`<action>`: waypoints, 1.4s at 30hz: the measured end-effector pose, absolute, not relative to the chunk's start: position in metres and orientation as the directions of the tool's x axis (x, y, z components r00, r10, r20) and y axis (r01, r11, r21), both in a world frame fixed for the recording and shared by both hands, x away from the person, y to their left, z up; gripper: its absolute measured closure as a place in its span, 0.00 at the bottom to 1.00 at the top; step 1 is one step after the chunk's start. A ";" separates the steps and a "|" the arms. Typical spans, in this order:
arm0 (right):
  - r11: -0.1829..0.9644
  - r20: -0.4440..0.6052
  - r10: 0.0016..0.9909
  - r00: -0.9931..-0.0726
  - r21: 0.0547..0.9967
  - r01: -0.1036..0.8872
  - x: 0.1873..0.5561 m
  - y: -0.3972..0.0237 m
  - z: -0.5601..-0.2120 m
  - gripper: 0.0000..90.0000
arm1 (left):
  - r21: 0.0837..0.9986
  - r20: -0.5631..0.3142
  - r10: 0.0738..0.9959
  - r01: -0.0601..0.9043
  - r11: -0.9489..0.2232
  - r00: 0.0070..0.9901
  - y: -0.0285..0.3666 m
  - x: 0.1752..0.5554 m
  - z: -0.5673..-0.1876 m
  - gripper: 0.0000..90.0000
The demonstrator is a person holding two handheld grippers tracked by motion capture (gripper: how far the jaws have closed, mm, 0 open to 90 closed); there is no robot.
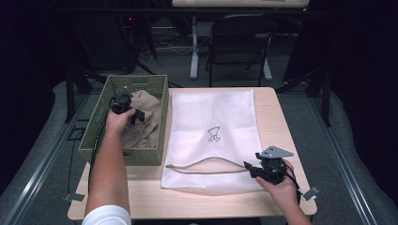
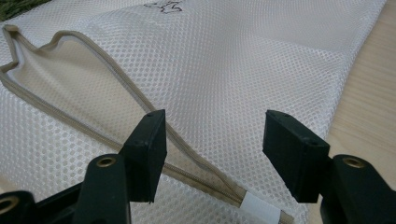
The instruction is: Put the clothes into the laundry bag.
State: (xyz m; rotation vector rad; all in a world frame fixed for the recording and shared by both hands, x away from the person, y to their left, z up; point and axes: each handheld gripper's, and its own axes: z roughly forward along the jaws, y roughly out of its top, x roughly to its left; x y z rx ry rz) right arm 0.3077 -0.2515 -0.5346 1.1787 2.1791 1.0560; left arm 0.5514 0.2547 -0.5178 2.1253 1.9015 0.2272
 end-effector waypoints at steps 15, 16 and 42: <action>0.352 -0.027 0.840 -0.541 0.786 0.508 0.309 -0.250 -0.536 0.44 | 0.306 0.077 0.987 0.939 -0.156 0.139 0.248 0.557 -0.536 0.00; 0.354 -0.027 0.839 -0.544 0.787 0.505 0.309 -0.250 -0.536 0.43 | 0.308 0.079 0.988 0.939 -0.153 0.135 0.248 0.557 -0.536 0.00; 0.341 -0.013 0.840 -0.542 0.789 0.511 0.311 -0.248 -0.538 0.42 | 0.295 0.022 0.994 0.949 -0.111 0.110 0.259 0.559 -0.548 0.00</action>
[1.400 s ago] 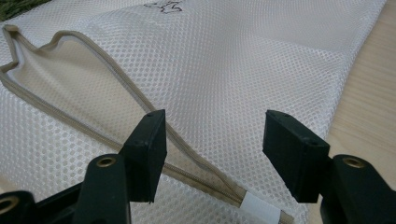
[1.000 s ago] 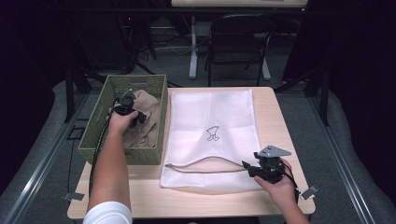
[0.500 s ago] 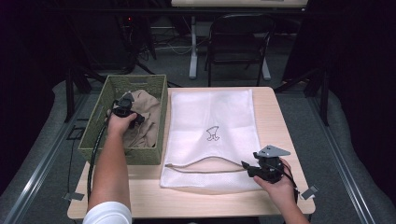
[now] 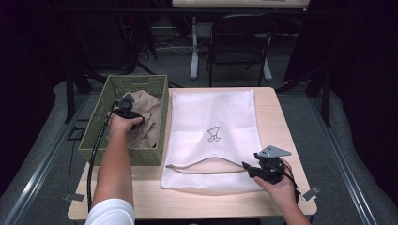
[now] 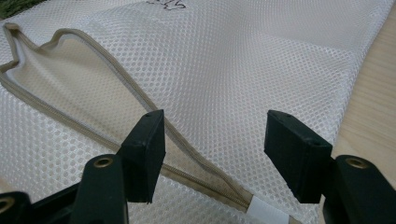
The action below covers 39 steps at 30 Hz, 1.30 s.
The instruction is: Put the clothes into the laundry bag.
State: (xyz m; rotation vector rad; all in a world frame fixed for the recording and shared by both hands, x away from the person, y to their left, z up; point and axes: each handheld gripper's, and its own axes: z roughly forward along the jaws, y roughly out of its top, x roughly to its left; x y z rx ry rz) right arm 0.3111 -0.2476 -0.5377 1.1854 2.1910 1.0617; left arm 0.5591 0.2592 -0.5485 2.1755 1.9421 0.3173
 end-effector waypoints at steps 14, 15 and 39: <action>0.350 -0.016 0.833 -0.552 0.788 0.506 0.313 -0.245 -0.538 0.42 | 0.353 -0.044 0.986 0.926 -0.137 0.162 0.268 0.556 -0.554 0.04; 0.349 -0.012 0.834 -0.551 0.786 0.511 0.312 -0.245 -0.538 0.42 | 0.353 -0.044 0.986 0.926 -0.137 0.162 0.268 0.556 -0.554 0.06; 0.357 -0.016 0.829 -0.559 0.784 0.507 0.312 -0.245 -0.538 0.43 | 0.363 -0.043 0.982 0.919 -0.156 0.184 0.258 0.554 -0.542 0.56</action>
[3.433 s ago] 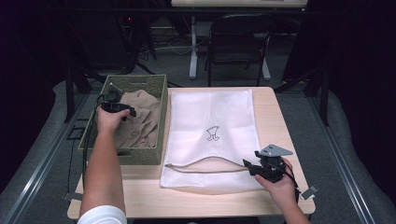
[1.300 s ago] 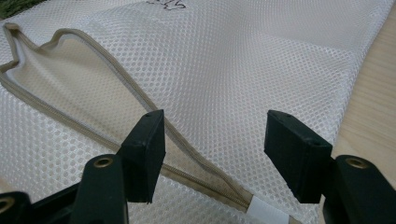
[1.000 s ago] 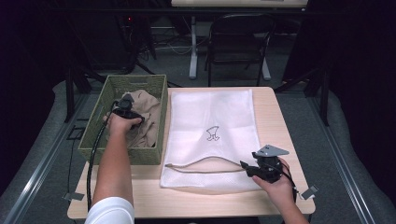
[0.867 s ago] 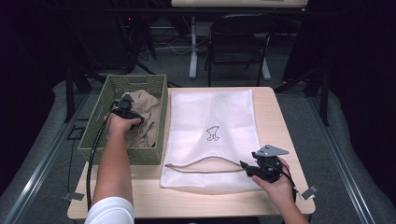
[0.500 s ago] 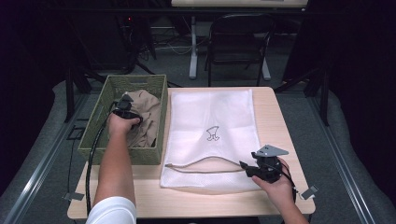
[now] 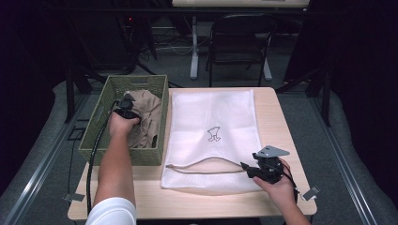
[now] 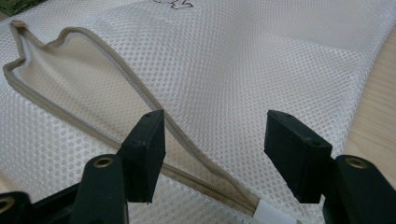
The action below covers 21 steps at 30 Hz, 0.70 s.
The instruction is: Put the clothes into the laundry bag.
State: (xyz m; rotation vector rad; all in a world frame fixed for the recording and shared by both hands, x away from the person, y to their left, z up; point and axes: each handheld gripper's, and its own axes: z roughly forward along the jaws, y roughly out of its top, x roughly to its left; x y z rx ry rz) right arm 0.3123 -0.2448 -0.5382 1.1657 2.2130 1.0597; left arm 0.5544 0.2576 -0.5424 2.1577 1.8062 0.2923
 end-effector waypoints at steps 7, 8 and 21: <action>0.348 -0.012 0.834 -0.552 0.787 0.509 0.312 -0.247 -0.538 0.43 | 0.360 0.006 0.983 0.917 -0.174 0.184 0.252 0.553 -0.536 0.61; 0.346 -0.010 0.834 -0.552 0.788 0.509 0.312 -0.248 -0.538 0.43 | 0.353 0.008 0.983 0.920 -0.173 0.182 0.253 0.553 -0.534 0.61; 0.341 -0.014 0.835 -0.550 0.798 0.497 0.311 -0.249 -0.536 0.43 | 0.396 0.024 0.987 0.905 -0.155 0.158 0.252 0.545 -0.506 0.62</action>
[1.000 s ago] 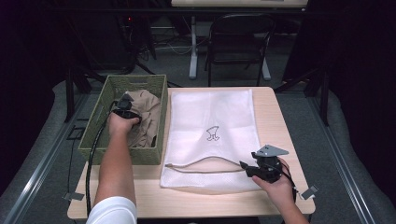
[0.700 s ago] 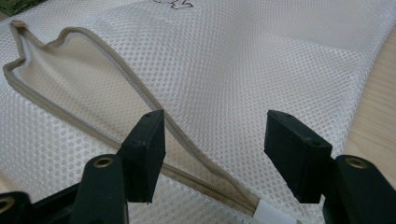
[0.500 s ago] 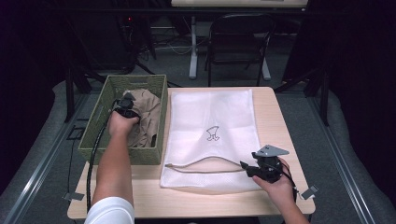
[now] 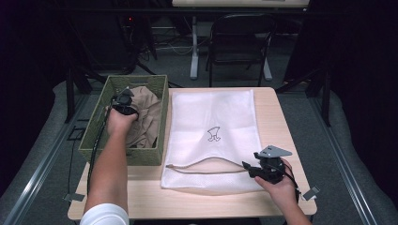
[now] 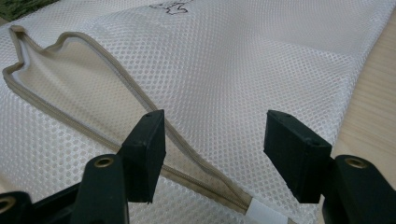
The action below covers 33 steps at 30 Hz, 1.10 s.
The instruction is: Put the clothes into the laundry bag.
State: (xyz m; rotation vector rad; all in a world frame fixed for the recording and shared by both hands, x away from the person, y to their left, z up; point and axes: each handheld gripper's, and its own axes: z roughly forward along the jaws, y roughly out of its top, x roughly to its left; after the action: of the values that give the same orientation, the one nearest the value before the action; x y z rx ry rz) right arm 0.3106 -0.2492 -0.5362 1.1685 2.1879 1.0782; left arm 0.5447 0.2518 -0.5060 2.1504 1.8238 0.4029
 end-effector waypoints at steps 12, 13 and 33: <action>0.348 -0.018 0.828 -0.560 0.800 0.489 0.311 -0.250 -0.535 0.43 | 0.461 -0.003 0.990 0.878 -0.125 0.143 0.263 0.529 -0.475 0.62; 0.348 -0.018 0.828 -0.560 0.800 0.489 0.311 -0.250 -0.535 0.43 | 0.466 -0.004 0.990 0.876 -0.123 0.141 0.265 0.528 -0.473 0.62; 0.338 -0.021 0.825 -0.564 0.819 0.464 0.310 -0.249 -0.535 0.48 | 0.530 -0.014 0.993 0.843 -0.091 0.117 0.279 0.508 -0.425 0.62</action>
State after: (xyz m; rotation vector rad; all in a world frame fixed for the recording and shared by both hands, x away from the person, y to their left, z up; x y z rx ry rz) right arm 0.3096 -0.2488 -0.5350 1.1310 2.1719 1.1154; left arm 0.5081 0.2794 -0.4250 1.9926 1.7795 0.4952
